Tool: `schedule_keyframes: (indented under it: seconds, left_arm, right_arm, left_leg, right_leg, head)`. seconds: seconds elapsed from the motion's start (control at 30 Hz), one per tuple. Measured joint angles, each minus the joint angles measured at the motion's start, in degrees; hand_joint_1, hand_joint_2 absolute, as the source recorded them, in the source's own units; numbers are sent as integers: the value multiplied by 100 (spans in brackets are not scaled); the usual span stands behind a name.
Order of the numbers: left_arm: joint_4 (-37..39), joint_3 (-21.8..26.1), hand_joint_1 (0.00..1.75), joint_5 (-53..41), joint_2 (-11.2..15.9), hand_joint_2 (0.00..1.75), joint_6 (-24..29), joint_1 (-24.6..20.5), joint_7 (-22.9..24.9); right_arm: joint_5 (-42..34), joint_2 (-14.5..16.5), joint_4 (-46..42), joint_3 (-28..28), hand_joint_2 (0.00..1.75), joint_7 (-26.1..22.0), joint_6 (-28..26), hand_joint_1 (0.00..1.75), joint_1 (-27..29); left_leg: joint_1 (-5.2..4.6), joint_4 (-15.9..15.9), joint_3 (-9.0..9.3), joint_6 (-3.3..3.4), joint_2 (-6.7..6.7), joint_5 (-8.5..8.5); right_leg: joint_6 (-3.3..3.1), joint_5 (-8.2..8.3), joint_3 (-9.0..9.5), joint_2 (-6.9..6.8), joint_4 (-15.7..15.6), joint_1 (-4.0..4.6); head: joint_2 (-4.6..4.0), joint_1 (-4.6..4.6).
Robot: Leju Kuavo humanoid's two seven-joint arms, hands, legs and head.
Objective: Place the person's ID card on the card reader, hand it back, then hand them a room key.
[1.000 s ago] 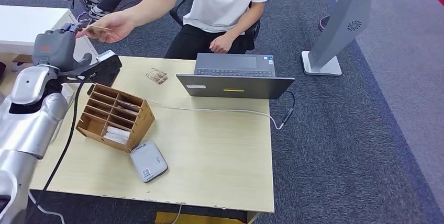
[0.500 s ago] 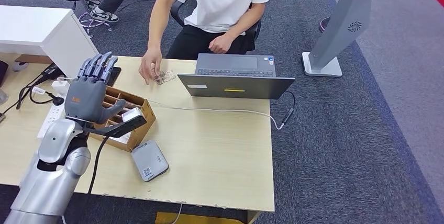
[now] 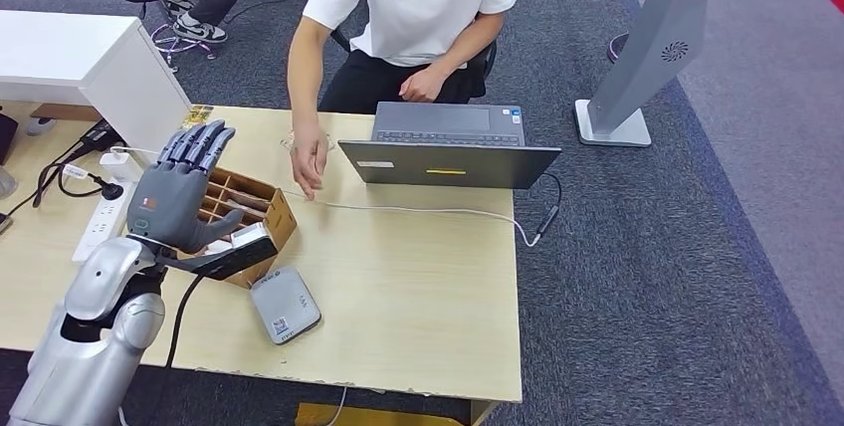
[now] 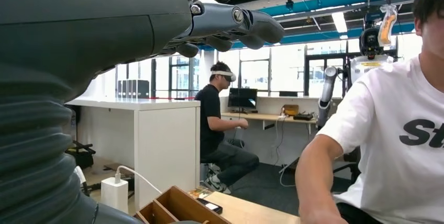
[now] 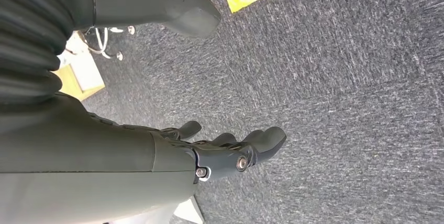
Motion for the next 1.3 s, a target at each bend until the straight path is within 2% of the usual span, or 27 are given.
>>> schedule_keyframes:
  seconds: [0.3, 1.3]
  left_arm:
    - [42, -9, 0, 119, 87, 175, -260, -13, -45]
    - [78, -164, 0, 115, 366, 175, -396, -7, 25]
  right_arm:
    - [24, 0, 0, -13, 175, 55, -37, 0, -2]
    - [63, 9, 0, -36, 175, 63, -55, 0, -2]
  left_leg:
    - [0, 0, 0, 0, -1, 0]
    - [0, 0, -1, 0, -1, 0]
  right_leg:
    - [0, 0, -1, 0, 0, 0]
    - [0, 0, -1, 0, 0, 0]
  head:
    - [0, 0]
    - [0, -1]
